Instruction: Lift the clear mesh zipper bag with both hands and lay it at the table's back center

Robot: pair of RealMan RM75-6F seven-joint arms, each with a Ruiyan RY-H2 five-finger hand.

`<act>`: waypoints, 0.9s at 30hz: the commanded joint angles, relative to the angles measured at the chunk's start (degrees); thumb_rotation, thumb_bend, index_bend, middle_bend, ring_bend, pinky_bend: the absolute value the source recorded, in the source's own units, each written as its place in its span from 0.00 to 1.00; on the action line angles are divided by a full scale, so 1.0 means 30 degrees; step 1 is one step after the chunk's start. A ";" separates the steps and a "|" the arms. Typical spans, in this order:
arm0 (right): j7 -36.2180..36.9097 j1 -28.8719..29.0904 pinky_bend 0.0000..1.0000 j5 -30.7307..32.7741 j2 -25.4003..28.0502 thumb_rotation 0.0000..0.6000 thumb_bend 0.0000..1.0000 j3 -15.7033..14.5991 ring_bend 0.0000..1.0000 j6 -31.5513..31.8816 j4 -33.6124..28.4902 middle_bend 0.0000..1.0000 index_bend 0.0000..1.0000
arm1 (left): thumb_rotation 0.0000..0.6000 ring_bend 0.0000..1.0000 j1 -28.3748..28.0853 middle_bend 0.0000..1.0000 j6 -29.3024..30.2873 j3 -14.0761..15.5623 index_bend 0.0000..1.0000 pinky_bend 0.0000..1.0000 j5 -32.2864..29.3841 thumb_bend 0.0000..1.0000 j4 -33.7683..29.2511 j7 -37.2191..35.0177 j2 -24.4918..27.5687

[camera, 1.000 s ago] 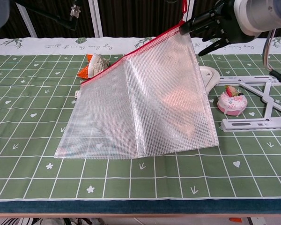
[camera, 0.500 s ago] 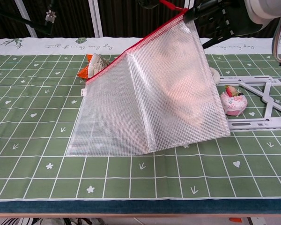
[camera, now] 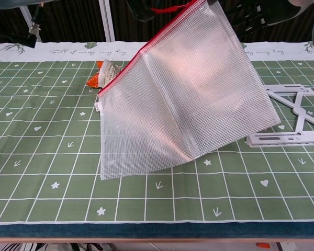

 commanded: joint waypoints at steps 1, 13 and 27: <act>0.0084 -0.0033 0.21 0.0352 0.0259 1.00 0.52 0.0264 0.00 -0.0171 0.0082 0.10 0.63 | 1.00 0.00 0.0151 0.12 -0.0016 0.0067 0.58 0.00 0.0046 0.45 0.0055 -0.0116 0.0073; -0.0184 -0.0123 0.21 0.0684 0.1663 1.00 0.52 0.0935 0.00 -0.0493 0.1122 0.10 0.63 | 1.00 0.00 0.1461 0.12 0.0165 0.0444 0.58 0.00 0.0611 0.45 -0.0752 -0.0701 0.1805; -0.0359 -0.1122 0.21 0.0726 0.3180 1.00 0.53 0.0542 0.00 -0.1322 0.2052 0.10 0.63 | 1.00 0.00 0.3852 0.12 0.0297 0.0799 0.58 0.00 0.1621 0.45 -0.2654 -0.2241 0.5547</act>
